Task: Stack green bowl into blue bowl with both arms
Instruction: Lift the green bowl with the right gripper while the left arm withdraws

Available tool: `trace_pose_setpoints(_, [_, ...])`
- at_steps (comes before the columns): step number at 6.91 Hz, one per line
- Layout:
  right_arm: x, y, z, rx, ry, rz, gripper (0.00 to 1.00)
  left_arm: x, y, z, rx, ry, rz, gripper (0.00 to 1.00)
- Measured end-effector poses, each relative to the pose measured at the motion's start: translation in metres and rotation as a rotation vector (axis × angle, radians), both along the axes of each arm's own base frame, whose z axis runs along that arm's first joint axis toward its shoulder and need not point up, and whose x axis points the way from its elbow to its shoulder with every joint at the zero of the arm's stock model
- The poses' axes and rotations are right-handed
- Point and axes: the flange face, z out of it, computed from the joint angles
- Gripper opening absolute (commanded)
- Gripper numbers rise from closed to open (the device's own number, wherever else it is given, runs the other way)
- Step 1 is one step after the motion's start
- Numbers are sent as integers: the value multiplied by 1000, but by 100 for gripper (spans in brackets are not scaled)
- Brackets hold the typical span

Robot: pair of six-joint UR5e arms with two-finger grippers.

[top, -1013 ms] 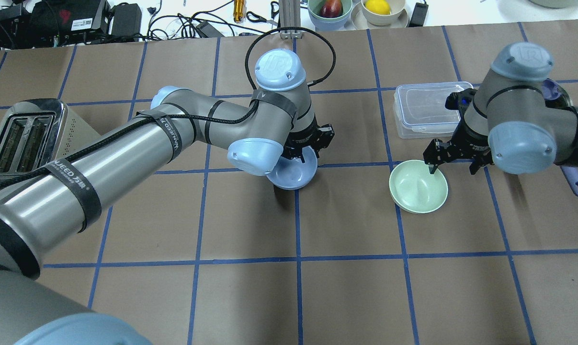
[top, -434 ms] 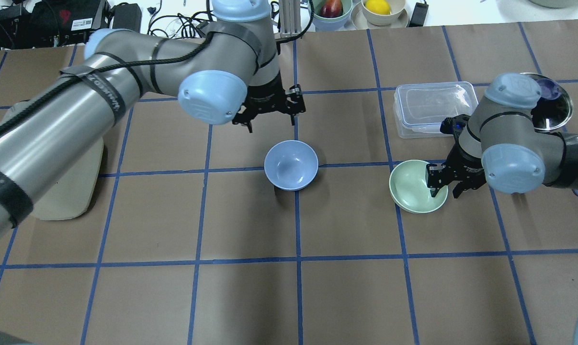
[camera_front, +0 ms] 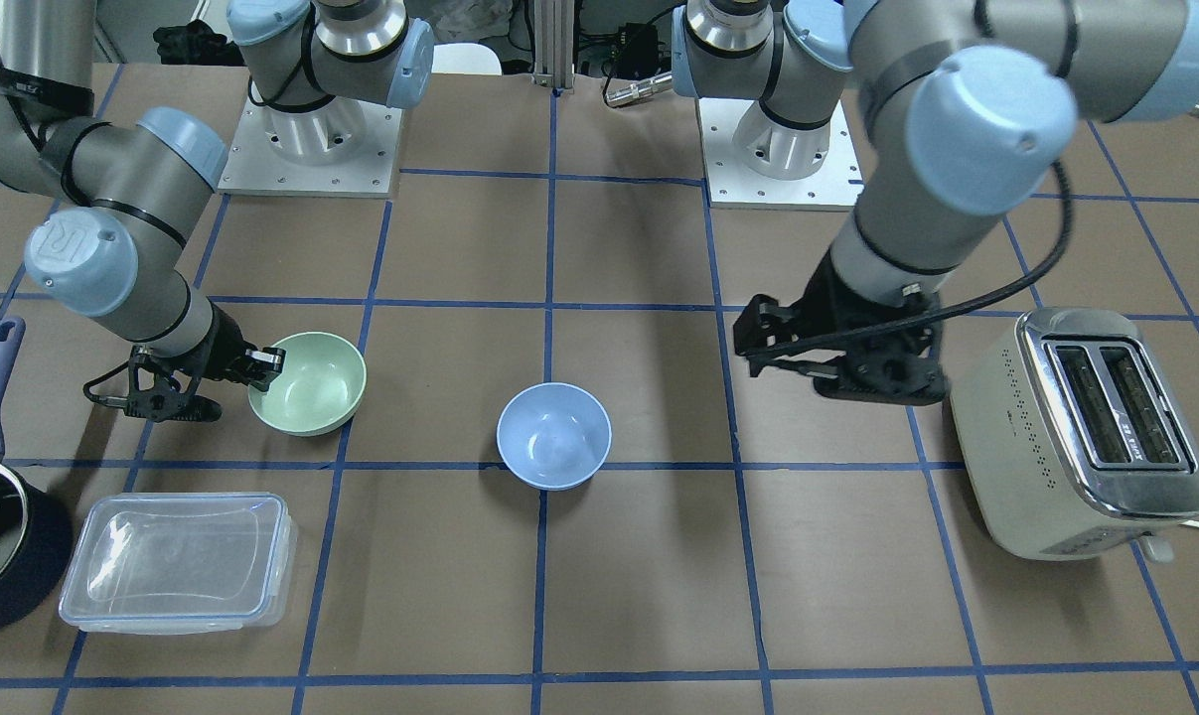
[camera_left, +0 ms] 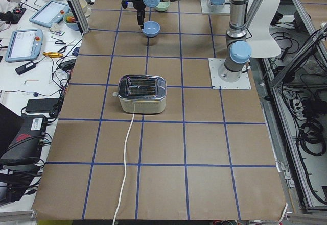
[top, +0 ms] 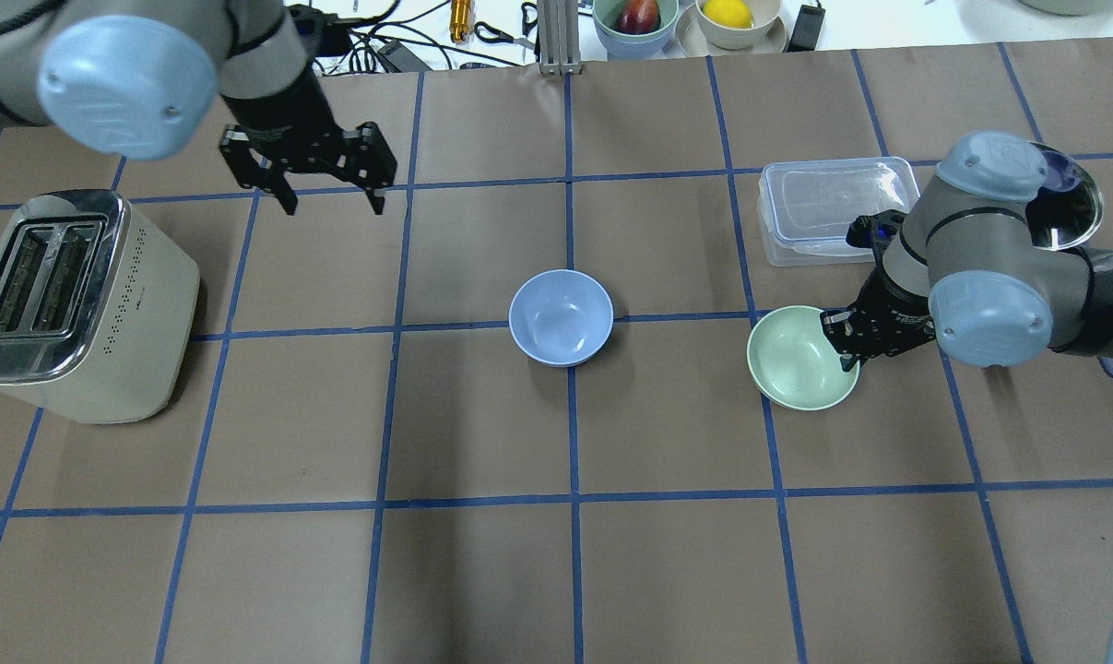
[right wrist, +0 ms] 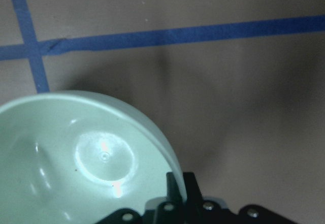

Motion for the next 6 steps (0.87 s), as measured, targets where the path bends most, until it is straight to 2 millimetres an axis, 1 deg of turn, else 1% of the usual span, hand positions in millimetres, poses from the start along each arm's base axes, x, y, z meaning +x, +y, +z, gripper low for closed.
trace_pose_setpoints(1, [13,-18,20,-38,-6,9,0,19,18,31,-39,4,-18,100])
trace_pose_setpoints(2, [34,-42,44,-67,-46,6,0,22,37,52,-77,8,-23,100])
trace_pose_setpoints(3, [62,-64,62,-68,-103,-10,0,19,52,59,-95,12,-28,100])
trace_pose_setpoints(4, [102,-78,74,-53,-136,-36,0,11,65,57,-97,12,-38,100])
trace_pose_setpoints(5, [150,-81,80,-36,-144,-70,0,4,73,55,-111,7,-51,100])
trace_pose_setpoints(6, [192,-76,77,-15,-139,-94,0,1,75,54,-131,1,-57,100])
